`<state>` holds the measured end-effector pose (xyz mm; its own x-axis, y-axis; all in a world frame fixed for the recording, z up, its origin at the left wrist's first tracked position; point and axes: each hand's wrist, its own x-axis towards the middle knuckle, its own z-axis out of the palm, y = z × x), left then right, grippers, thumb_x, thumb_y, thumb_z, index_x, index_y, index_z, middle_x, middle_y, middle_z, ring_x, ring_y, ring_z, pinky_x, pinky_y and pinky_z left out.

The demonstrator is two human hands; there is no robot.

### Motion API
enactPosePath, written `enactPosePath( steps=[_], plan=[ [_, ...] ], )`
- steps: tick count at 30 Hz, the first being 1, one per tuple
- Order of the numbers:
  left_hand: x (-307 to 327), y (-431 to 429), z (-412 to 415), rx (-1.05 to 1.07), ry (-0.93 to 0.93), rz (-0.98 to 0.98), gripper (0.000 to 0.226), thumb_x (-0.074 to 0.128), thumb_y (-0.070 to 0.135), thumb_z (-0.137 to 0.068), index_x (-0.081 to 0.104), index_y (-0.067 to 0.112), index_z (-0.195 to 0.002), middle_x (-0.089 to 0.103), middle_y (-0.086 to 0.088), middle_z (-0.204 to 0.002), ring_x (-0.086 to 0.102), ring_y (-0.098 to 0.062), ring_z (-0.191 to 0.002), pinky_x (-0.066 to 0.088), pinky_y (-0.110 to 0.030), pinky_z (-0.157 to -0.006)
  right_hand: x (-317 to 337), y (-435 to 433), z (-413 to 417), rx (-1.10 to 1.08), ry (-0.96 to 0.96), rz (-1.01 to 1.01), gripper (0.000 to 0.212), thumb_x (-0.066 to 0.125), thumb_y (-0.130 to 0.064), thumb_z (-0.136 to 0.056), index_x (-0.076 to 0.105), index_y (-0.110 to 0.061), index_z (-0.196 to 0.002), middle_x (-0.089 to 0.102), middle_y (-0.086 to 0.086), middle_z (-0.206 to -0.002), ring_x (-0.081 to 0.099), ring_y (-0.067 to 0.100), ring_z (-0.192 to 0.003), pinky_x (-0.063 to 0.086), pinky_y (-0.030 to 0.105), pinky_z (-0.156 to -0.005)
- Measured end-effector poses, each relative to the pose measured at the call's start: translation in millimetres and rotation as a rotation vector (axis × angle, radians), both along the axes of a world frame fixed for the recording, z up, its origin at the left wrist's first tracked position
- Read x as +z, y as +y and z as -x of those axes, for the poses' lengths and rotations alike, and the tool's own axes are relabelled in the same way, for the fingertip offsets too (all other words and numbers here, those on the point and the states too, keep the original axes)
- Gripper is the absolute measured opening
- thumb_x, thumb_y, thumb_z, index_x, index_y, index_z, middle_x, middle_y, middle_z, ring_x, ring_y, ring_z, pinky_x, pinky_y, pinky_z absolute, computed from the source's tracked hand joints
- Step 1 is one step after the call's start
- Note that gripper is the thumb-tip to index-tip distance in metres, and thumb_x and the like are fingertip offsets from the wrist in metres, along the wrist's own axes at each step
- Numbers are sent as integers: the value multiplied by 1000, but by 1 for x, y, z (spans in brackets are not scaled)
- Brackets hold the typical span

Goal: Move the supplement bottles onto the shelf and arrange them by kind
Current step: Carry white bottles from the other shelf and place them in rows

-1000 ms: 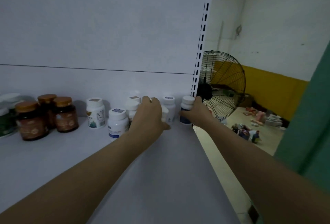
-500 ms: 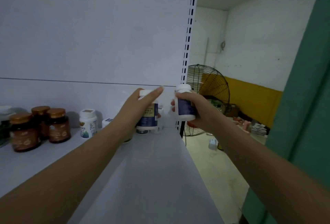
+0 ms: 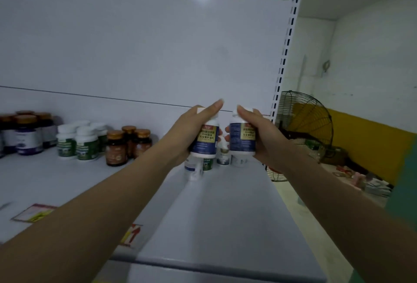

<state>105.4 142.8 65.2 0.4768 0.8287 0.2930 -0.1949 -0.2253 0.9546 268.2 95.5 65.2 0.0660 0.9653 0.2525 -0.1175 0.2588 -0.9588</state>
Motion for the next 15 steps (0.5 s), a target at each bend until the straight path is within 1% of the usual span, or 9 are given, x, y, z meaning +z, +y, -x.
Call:
enactPosePath(
  steps=[1,3,5,7,9,11,12,15],
  plan=[
    [-1,0,9,20,8,-7,41,65,55,-78,54,17,-89,70,-7,-78,66,-21,-72,57,-37,-75,0,3,9,19,-14,-2,24,57,-35,-92,49,-18,-107,64,10,-95,66,19,-74,58,31,-61],
    [-3,-1,29,74,25,-15,46,66,58,-76,55,17,-95,70,-6,-82,66,-21,-74,57,-36,-75,1,13,29,70,-43,1,33,58,-37,-91,50,-13,-113,66,9,-90,67,20,-72,57,31,-62],
    [-5,0,54,160,39,-1,44,66,59,-75,56,20,-92,70,-6,-86,68,-22,-77,57,-39,-81,1,25,54,133,-60,-1,30,58,-38,-91,56,-15,-110,69,7,-85,66,20,-73,56,33,-68],
    [-6,-1,82,243,52,18,44,66,60,-74,56,20,-89,71,-6,-89,68,-23,-80,57,-42,-85,0,37,80,210,-67,-3,22,56,-37,-91,62,-18,-101,71,4,-80,68,17,-69,56,31,-64],
    [-4,-4,113,329,74,23,44,65,61,-73,58,20,-88,72,-4,-88,69,-21,-79,57,-39,-81,0,46,111,287,-68,-11,20,57,-37,-90,63,-18,-96,72,2,-76,69,14,-66,56,29,-60],
    [-5,-9,149,411,96,16,42,64,60,-76,60,20,-88,73,-1,-88,70,-19,-80,57,-33,-77,0,51,146,338,-109,-19,27,60,-40,-88,62,-16,-100,73,3,-79,69,16,-68,55,31,-65],
    [-5,-14,169,449,110,13,44,64,60,-76,61,19,-90,74,-1,-90,71,-18,-82,57,-33,-78,-1,52,166,353,-125,-20,30,61,-41,-87,62,-15,-103,73,4,-83,70,18,-72,55,33,-68],
    [-10,-31,233,548,127,15,56,64,62,-74,66,15,-104,75,-2,-98,71,-22,-92,55,-40,-89,-4,50,234,413,-132,-7,38,65,-41,-84,63,-14,-111,74,6,-96,70,23,-88,56,39,-81]
  ],
)
